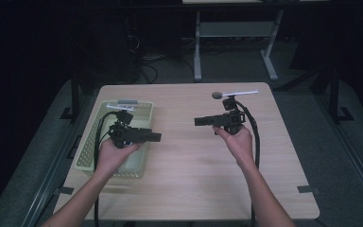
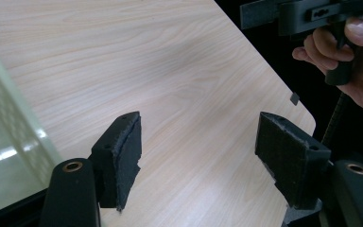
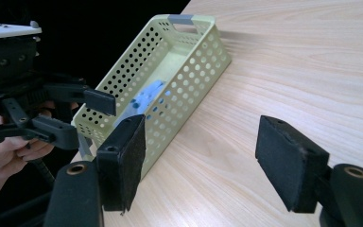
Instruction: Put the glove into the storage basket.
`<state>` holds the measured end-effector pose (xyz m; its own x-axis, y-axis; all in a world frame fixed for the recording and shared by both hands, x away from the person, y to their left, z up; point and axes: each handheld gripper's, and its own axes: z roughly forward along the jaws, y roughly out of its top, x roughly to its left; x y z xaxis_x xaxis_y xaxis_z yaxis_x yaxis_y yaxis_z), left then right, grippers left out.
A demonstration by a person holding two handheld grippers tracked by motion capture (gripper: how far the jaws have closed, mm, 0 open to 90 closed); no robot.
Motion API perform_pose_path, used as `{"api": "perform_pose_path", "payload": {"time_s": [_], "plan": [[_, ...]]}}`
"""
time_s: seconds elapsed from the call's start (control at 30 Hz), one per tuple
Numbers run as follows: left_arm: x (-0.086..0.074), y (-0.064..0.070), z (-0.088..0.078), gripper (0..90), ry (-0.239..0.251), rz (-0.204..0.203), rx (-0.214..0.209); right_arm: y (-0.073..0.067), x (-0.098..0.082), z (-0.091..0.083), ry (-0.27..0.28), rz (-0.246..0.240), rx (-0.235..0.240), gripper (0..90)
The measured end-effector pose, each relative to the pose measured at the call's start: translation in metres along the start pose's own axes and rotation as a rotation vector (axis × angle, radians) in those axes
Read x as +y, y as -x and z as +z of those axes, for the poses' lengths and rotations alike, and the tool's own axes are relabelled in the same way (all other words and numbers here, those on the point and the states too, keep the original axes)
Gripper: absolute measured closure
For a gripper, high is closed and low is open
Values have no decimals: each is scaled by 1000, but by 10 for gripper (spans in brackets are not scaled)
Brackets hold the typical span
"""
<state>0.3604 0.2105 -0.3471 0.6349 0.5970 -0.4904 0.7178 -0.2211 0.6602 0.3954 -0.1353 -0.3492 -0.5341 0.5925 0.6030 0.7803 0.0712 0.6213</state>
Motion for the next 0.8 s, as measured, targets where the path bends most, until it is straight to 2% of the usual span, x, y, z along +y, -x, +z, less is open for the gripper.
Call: {"api": "perform_pose_path", "payload": {"time_s": [0.6, 0.8], "plan": [[1, 22, 22, 305, -21, 47, -31, 27, -18, -24, 29, 39, -35, 322], [-1, 29, 32, 305, -23, 49, -43, 34, -24, -35, 29, 51, -47, 311]]}}
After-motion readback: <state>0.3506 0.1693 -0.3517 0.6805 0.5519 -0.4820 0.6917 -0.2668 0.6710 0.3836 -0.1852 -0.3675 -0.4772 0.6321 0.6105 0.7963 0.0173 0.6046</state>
